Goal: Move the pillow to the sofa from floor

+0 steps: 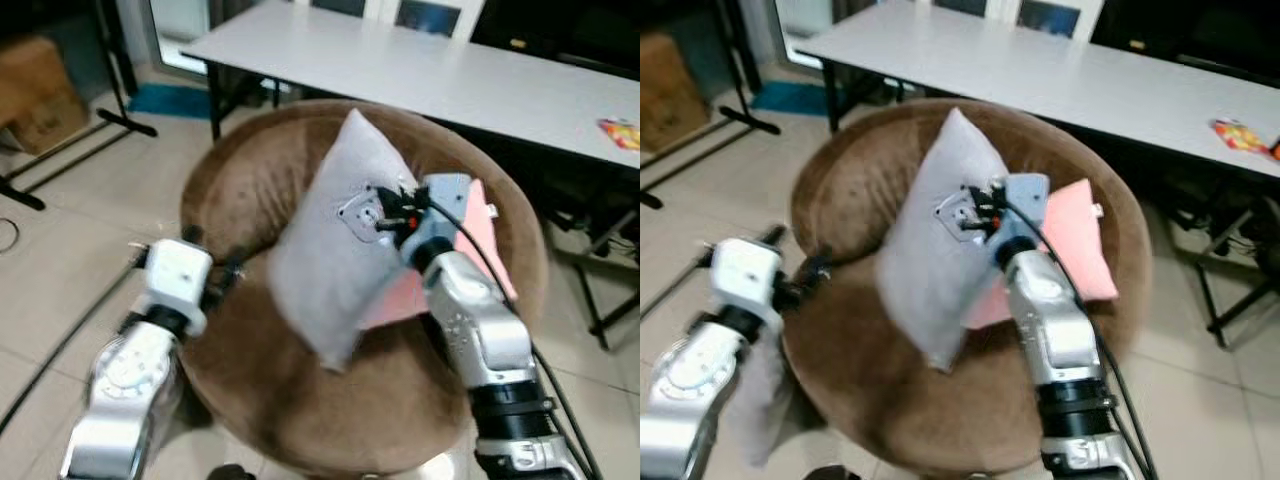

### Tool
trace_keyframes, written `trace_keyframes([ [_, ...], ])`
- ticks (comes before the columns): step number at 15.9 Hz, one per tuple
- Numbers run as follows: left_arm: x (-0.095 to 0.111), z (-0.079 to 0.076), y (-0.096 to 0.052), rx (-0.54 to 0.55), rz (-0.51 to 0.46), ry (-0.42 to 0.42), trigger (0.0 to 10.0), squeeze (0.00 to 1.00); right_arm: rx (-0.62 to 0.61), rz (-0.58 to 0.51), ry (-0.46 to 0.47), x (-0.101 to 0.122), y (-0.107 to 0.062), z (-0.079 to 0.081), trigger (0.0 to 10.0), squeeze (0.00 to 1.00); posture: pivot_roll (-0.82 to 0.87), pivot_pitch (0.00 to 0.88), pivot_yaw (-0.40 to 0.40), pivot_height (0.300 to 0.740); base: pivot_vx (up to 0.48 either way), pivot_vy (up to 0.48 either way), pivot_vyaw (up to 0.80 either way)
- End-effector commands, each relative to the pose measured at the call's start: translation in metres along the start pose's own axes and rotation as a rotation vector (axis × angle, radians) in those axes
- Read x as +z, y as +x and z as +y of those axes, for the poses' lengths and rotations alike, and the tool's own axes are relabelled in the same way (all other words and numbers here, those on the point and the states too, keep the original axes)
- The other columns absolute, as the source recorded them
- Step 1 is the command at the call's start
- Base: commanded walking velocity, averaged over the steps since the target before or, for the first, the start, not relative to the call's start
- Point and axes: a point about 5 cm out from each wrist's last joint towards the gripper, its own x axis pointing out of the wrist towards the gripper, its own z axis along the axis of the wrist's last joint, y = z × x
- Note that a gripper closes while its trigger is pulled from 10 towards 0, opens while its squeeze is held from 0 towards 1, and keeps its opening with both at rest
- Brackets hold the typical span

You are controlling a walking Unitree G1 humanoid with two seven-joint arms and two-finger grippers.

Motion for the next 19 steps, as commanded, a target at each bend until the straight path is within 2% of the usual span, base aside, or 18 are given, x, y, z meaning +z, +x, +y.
trace_keyframes([
  [1, -0.001, 0.000, -0.002, -0.035, 0.019, 0.004, 10.0, 0.00, 0.068, -0.049, -0.013, 0.013, 0.004, 0.012, 10.0, 0.00, 0.05, 0.000, -0.117, 0.740, 0.000, 0.000, 0.00],
  [5, -0.005, -0.006, -0.007, -0.201, 0.077, 0.041, 10.0, 0.00, 0.099, -0.037, 0.078, 0.014, 0.019, 0.020, 10.0, 0.00, 0.07, 0.000, -0.131, 0.740, 0.000, 0.000, 0.00],
  [7, -0.008, -0.005, -0.011, -0.256, 0.120, 0.044, 10.0, 0.00, 0.117, 0.055, 0.199, 0.000, 0.032, 0.021, 10.0, 0.00, 0.08, 0.000, -0.141, 0.740, 0.000, 0.000, 0.00],
  [8, -0.010, -0.005, -0.013, -0.284, 0.145, 0.048, 10.0, 0.00, 0.116, 0.121, 0.224, -0.011, 0.038, 0.018, 10.0, 0.00, 0.08, 0.000, -0.141, 0.740, 0.000, 0.000, 0.00],
  [10, -0.012, -0.003, -0.015, -0.309, 0.169, 0.049, 10.0, 0.00, 0.065, 0.213, 0.229, -0.028, 0.045, 0.008, 10.0, 0.00, 0.07, 0.000, -0.130, 0.740, 0.000, 0.000, 0.00],
  [11, -0.014, -0.003, -0.016, -0.332, 0.185, 0.058, 10.0, 0.00, -0.005, 0.275, 0.191, -0.039, 0.047, -0.001, 10.0, 0.00, 0.06, 0.000, -0.125, 0.740, 0.000, 0.000, 0.00],
  [12, -0.016, -0.004, -0.017, -0.355, 0.199, 0.067, 10.0, 0.00, -0.081, 0.296, 0.137, -0.045, 0.049, -0.010, 10.0, 0.00, 0.06, 0.000, -0.120, 0.740, 0.000, 0.000, 0.00],
  [13, -0.016, -0.004, -0.017, -0.363, 0.204, 0.069, 10.0, 0.00, -0.133, 0.292, 0.123, -0.045, 0.051, -0.016, 10.0, 0.00, 0.06, 0.000, -0.120, 0.740, 0.000, 0.000, 0.00],
  [14, -0.016, -0.004, -0.017, -0.363, 0.204, 0.068, 10.0, 0.00, -0.161, 0.286, 0.113, -0.045, 0.052, -0.020, 10.0, 0.10, 0.07, 0.000, -0.119, 0.740, 0.000, 0.000, 0.00],
  [15, -0.016, -0.004, -0.018, -0.366, 0.208, 0.063, 10.0, 0.00, -0.166, 0.277, 0.108, -0.043, 0.054, -0.021, 10.0, 1.00, 0.06, 0.000, -0.118, 0.740, 0.000, 0.000, 0.00],
  [19, -0.018, -0.006, -0.021, -0.361, 0.220, 0.043, 10.0, 0.00, -0.183, 0.266, 0.050, -0.039, 0.058, -0.024, 10.0, 1.00, 0.07, 0.000, -0.123, 0.740, 0.000, 0.000, 0.00],
])
